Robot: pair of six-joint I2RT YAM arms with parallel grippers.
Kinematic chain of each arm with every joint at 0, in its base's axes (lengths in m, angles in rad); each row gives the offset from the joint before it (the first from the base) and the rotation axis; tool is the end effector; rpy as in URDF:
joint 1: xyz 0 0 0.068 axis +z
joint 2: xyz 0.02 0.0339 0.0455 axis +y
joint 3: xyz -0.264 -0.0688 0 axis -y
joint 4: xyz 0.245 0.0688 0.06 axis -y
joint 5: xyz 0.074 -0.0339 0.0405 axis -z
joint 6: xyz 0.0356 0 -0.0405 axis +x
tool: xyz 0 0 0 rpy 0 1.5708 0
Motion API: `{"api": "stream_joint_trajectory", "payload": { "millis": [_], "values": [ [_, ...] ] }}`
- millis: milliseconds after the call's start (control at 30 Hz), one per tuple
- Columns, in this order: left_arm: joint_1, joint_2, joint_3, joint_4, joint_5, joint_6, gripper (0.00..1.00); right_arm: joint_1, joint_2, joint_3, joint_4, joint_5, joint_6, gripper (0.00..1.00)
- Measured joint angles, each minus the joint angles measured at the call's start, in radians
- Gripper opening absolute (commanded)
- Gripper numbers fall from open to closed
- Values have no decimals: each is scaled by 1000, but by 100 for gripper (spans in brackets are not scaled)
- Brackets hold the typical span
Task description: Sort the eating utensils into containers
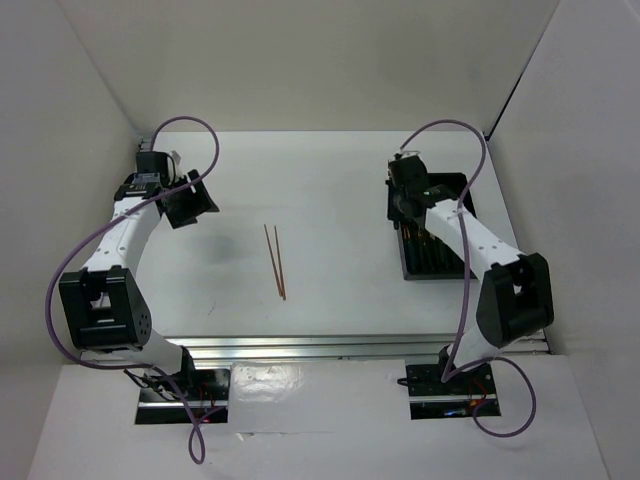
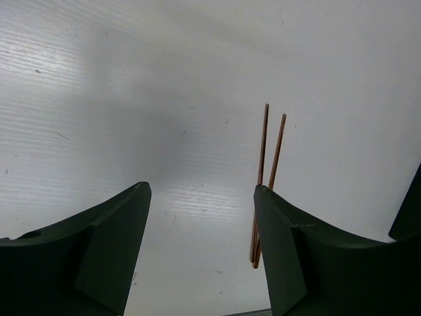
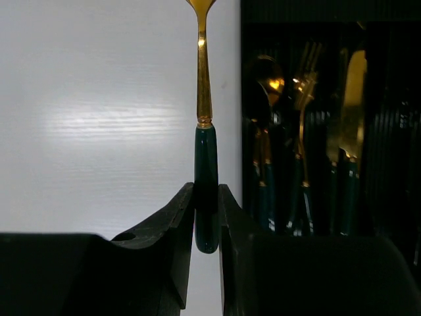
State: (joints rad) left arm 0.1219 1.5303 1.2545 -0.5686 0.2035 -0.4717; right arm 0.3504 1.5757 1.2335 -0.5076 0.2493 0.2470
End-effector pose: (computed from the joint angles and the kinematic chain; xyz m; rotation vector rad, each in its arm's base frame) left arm 0.3321 0.0334 0.2869 -0.6206 2.3518 -0.4051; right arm 0.3260 0.1098 0.2703 -0.0107 2.3862 -0.0210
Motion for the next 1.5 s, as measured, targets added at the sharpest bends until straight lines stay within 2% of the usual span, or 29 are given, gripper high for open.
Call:
{"api": "stream_joint_trajectory", "payload": {
  "millis": [167,400,833,1000,1033,1167,1367,1500],
  "values": [
    [6,0,0,-2,2,1,78,-72,-40,-102,-19,-1,-75,7],
    [7,24,0,-7,8,2,78,-129,5,-109,-75,65,-112,7],
    [7,45,1,-8,9,2,78,-135,101,-109,-85,157,-137,14],
    [7,47,1,-8,9,2,78,-135,114,-109,-85,175,-137,33],
    [7,48,2,-8,9,2,78,-135,115,-109,-85,179,-135,40],
    [7,58,2,-8,11,2,78,-137,116,-109,-88,185,-129,55],
    [7,60,2,-8,16,2,78,-142,107,-79,-108,154,-121,56],
    [7,60,2,-7,34,6,78,-138,65,-7,-114,69,-93,58]
  ]
}}
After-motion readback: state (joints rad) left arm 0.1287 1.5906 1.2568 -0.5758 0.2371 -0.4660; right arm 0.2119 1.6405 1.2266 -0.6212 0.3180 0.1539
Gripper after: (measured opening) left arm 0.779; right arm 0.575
